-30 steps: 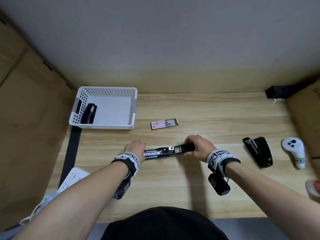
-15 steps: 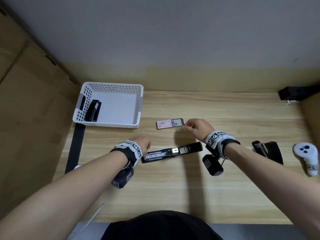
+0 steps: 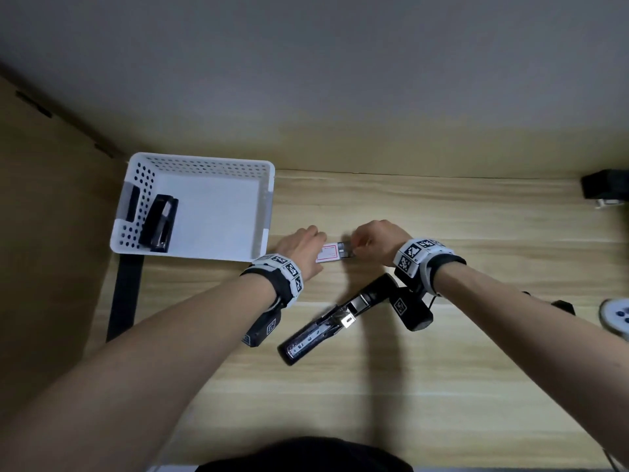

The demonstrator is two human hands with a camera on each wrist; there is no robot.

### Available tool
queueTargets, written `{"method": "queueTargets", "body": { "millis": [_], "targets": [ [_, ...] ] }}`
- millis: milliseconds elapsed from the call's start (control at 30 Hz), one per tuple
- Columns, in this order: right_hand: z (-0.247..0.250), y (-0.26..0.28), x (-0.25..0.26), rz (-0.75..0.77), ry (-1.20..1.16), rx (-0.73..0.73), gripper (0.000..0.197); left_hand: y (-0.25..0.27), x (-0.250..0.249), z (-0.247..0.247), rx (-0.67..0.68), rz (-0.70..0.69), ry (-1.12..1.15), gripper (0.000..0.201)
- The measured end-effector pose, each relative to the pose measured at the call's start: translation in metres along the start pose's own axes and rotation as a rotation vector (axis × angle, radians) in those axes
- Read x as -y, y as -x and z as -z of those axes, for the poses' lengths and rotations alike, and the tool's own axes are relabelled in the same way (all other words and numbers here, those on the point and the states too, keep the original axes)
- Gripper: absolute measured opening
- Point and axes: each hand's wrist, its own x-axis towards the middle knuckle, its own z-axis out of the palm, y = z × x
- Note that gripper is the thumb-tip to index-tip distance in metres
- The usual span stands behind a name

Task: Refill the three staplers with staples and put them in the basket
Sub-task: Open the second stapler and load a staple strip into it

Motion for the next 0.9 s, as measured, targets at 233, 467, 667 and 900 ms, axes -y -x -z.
{"method": "queueTargets", "body": {
  "millis": [233,467,667,900],
  "targets": [
    [0.009,-0.008,-0.007,0.020,-0.028,0.030,0.008,-0.007,0.005,-0.006,-0.067,-0.023,0.010,0.030],
    [0.009,-0.007,-0.013,-0.028,-0.118,-0.021,0.012,-0.003,-0.002,0.007,-0.068,-0.038,0.027,0.035],
    [0.007,0.002,-0.013,0.058,-0.165,-0.068,0.001,0.000,-0.011,0.019,-0.087,-0.068,0.024,0.036],
    [0.009,0.015,-0.013,0.127,0.011,-0.091,0.009,0.008,-0.009,0.015,-0.083,-0.064,0.008,0.038]
  ]
}}
